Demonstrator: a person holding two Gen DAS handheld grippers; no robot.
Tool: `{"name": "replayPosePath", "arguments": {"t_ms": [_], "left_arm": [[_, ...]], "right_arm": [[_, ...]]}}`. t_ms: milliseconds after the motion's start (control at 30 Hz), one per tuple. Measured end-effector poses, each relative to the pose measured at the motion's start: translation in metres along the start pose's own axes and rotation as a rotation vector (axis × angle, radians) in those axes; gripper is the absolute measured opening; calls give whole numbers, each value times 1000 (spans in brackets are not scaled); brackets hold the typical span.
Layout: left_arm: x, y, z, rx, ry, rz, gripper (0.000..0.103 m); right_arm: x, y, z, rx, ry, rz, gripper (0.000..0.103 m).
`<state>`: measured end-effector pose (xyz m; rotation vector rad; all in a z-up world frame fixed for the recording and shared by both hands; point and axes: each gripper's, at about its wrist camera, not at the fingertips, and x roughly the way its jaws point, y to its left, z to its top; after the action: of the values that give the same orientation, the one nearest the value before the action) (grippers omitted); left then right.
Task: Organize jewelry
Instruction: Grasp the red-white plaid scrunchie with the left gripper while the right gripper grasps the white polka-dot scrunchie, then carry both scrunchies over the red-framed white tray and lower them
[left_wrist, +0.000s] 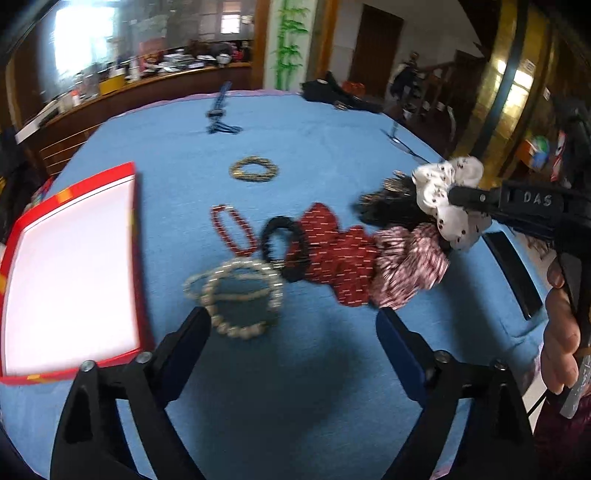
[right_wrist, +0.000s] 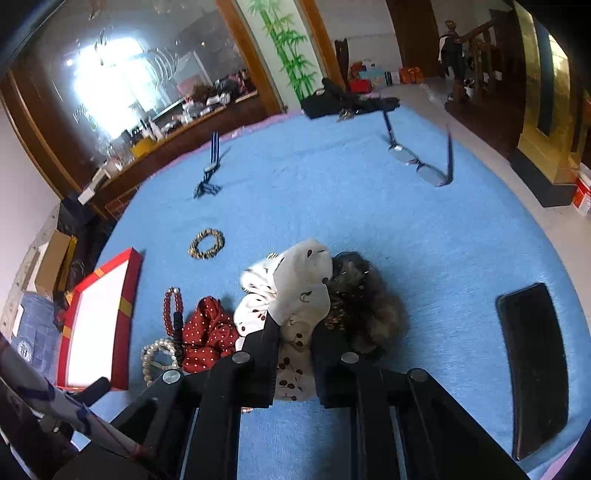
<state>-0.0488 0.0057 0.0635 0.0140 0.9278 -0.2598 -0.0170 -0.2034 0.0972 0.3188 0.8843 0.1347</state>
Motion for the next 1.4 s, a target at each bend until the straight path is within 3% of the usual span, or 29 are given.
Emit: {"name": "replayPosePath", "arguments": {"t_ms": [100,300,667,800,833,967,1167,1400], "left_arm": [[8,-18,6,44,14,-22,80],[26,-56,10,139,62,-101,80],[77,-94,19,178,143,-109,79],[88,-96,19,173,136,-82,52],[88,-95,19,174,132,-83,41],[76,-88,18,148,129,-121,20],[37,-68,16,126,68,-154,18],[1,-43,15,96,-16,-137,18]], "right_arm": [[-13,-9,-1,20,-29,3,16],[-28,-26,-6,53,-53,10,16],[-37,-41,-13,75,-65,27,16],[-38,-44,-16,81,-63,34,17],[-38,-45,-18,82,-61,36,17],[-40,-44,-21,77,-58,43,17],[-45,-35,-25,60,-61,60,17],[-45,-12,-30,15,-55,80,17]]}}
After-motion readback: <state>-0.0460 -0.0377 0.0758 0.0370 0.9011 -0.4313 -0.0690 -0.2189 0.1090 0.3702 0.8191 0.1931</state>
